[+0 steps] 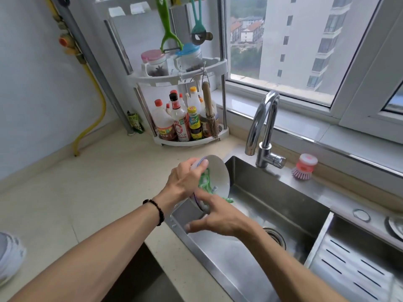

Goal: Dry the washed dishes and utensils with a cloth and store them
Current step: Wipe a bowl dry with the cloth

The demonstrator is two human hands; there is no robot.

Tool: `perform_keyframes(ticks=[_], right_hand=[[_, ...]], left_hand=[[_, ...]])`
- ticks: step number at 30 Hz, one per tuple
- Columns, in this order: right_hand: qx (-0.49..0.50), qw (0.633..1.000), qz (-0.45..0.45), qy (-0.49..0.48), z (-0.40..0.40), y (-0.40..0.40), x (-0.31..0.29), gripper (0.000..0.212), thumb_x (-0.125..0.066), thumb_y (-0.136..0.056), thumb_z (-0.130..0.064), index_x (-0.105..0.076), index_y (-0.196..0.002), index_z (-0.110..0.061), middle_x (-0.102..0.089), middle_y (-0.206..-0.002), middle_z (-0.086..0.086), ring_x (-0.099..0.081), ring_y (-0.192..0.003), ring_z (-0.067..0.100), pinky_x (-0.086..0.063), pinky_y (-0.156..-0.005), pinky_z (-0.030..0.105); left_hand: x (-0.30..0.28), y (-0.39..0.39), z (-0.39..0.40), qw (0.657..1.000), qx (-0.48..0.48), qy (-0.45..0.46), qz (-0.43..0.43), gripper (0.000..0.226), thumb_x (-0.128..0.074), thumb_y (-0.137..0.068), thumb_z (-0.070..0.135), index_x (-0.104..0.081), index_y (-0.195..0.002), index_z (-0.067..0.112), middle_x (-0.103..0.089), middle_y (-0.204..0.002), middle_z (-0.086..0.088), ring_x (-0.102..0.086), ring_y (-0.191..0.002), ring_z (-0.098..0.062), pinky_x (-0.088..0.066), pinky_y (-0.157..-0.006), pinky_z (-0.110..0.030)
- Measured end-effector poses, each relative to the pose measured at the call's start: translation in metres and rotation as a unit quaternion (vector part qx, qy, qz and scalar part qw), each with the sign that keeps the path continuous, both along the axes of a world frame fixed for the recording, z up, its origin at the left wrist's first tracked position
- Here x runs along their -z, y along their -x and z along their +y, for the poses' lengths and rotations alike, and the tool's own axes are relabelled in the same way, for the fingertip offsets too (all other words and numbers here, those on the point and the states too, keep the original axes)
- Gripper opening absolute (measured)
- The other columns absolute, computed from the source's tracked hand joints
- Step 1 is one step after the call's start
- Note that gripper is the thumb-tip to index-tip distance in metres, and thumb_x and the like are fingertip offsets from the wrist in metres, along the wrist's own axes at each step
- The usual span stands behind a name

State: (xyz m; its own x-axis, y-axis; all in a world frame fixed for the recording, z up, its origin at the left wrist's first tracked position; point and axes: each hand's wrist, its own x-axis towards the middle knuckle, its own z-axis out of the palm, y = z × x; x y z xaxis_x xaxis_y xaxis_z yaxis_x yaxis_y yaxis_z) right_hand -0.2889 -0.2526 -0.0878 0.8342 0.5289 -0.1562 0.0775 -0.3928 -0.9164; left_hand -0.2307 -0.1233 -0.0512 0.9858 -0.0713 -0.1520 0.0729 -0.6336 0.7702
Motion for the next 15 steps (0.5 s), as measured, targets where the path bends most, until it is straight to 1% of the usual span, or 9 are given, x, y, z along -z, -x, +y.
perform_keyframes(ticks=[1, 3, 5, 7, 9, 11, 13, 14, 15], right_hand=[[-0.027, 0.993, -0.063, 0.101, -0.003, 0.002, 0.007, 0.1, -0.081, -0.078, -0.031, -0.023, -0.159, -0.031, -0.022, -0.166, -0.005, -0.026, -0.149, 0.016, -0.022, -0.122, 0.033], [-0.066, 0.907, -0.246, 0.336, -0.008, 0.003, 0.022, 0.106, -0.076, -0.082, -0.028, -0.005, -0.16, -0.028, -0.006, -0.169, 0.0, -0.013, -0.154, 0.022, -0.017, -0.123, 0.035], [-0.053, 0.862, -0.305, 0.403, -0.011, 0.0, 0.033, 0.103, -0.072, -0.083, -0.021, -0.004, -0.16, -0.028, -0.003, -0.169, 0.004, -0.008, -0.155, 0.026, -0.011, -0.123, 0.038], [-0.022, 0.925, -0.229, 0.301, -0.006, -0.002, 0.023, 0.1, -0.074, -0.082, -0.024, -0.012, -0.16, -0.028, -0.009, -0.168, 0.003, -0.012, -0.154, 0.026, -0.013, -0.123, 0.04], [0.003, 0.999, -0.035, 0.024, 0.007, 0.0, 0.009, 0.084, -0.076, -0.081, -0.023, -0.034, -0.154, -0.024, -0.037, -0.157, -0.004, -0.037, -0.143, 0.019, -0.033, -0.118, 0.035], [0.029, 0.991, 0.047, -0.123, 0.015, 0.009, 0.002, 0.076, -0.078, -0.08, -0.019, -0.045, -0.147, -0.026, -0.052, -0.145, -0.011, -0.05, -0.133, 0.014, -0.037, -0.115, 0.034], [0.001, 0.999, -0.048, -0.007, 0.009, 0.008, 0.011, 0.088, -0.079, -0.077, -0.032, -0.035, -0.153, -0.029, -0.041, -0.156, -0.005, -0.042, -0.14, 0.017, -0.031, -0.12, 0.039], [-0.035, 0.981, -0.127, 0.14, 0.002, 0.008, 0.017, 0.096, -0.079, -0.078, -0.035, -0.025, -0.157, -0.029, -0.029, -0.162, -0.004, -0.032, -0.146, 0.018, -0.023, -0.123, 0.04], [-0.064, 0.932, -0.216, 0.284, -0.005, 0.006, 0.026, 0.101, -0.078, -0.079, -0.034, -0.015, -0.159, -0.031, -0.018, -0.166, -0.004, -0.02, -0.151, 0.019, -0.011, -0.125, 0.043]], left_hand=[[-0.004, -0.003, 0.004, 0.999, 0.032, -0.019, 0.018, 0.05, -0.043, -0.08, 0.061, -0.069, -0.107, 0.029, -0.071, -0.104, 0.003, -0.065, -0.1, -0.022, -0.051, -0.092, -0.039], [-0.012, -0.01, 0.011, 0.994, 0.078, -0.041, 0.068, 0.047, -0.048, -0.075, 0.056, -0.071, -0.104, 0.026, -0.074, -0.101, -0.002, -0.068, -0.097, -0.025, -0.053, -0.092, -0.047], [-0.018, -0.016, 0.015, 0.992, 0.084, -0.036, 0.085, 0.048, -0.052, -0.071, 0.054, -0.071, -0.102, 0.024, -0.074, -0.097, -0.004, -0.069, -0.094, -0.027, -0.053, -0.092, -0.051], [-0.021, -0.016, 0.01, 0.996, 0.071, -0.042, 0.046, 0.044, -0.05, -0.071, 0.055, -0.07, -0.097, 0.025, -0.073, -0.094, -0.003, -0.068, -0.092, -0.026, -0.053, -0.087, -0.045], [-0.016, -0.014, 0.005, 0.996, 0.049, -0.074, 0.0, 0.042, -0.048, -0.074, 0.055, -0.068, -0.095, 0.026, -0.071, -0.091, -0.002, -0.065, -0.088, -0.023, -0.05, -0.079, -0.038], [-0.014, -0.011, 0.003, 0.996, 0.04, -0.078, -0.017, 0.042, -0.048, -0.073, 0.053, -0.069, -0.098, 0.027, -0.07, -0.091, -0.001, -0.064, -0.086, -0.021, -0.051, -0.077, -0.036], [-0.014, -0.013, 0.007, 0.994, 0.076, -0.077, 0.011, 0.037, -0.051, -0.071, 0.046, -0.07, -0.098, 0.028, -0.07, -0.093, -0.002, -0.064, -0.087, -0.021, -0.052, -0.076, -0.036], [-0.016, -0.014, 0.011, 0.991, 0.099, -0.081, 0.043, 0.032, -0.052, -0.072, 0.042, -0.069, -0.094, 0.027, -0.07, -0.093, -0.003, -0.064, -0.088, -0.022, -0.051, -0.073, -0.034], [-0.017, -0.015, 0.014, 0.987, 0.116, -0.084, 0.073, 0.025, -0.053, -0.073, 0.038, -0.068, -0.089, 0.025, -0.069, -0.091, -0.004, -0.064, -0.086, -0.023, -0.049, -0.068, -0.033]])
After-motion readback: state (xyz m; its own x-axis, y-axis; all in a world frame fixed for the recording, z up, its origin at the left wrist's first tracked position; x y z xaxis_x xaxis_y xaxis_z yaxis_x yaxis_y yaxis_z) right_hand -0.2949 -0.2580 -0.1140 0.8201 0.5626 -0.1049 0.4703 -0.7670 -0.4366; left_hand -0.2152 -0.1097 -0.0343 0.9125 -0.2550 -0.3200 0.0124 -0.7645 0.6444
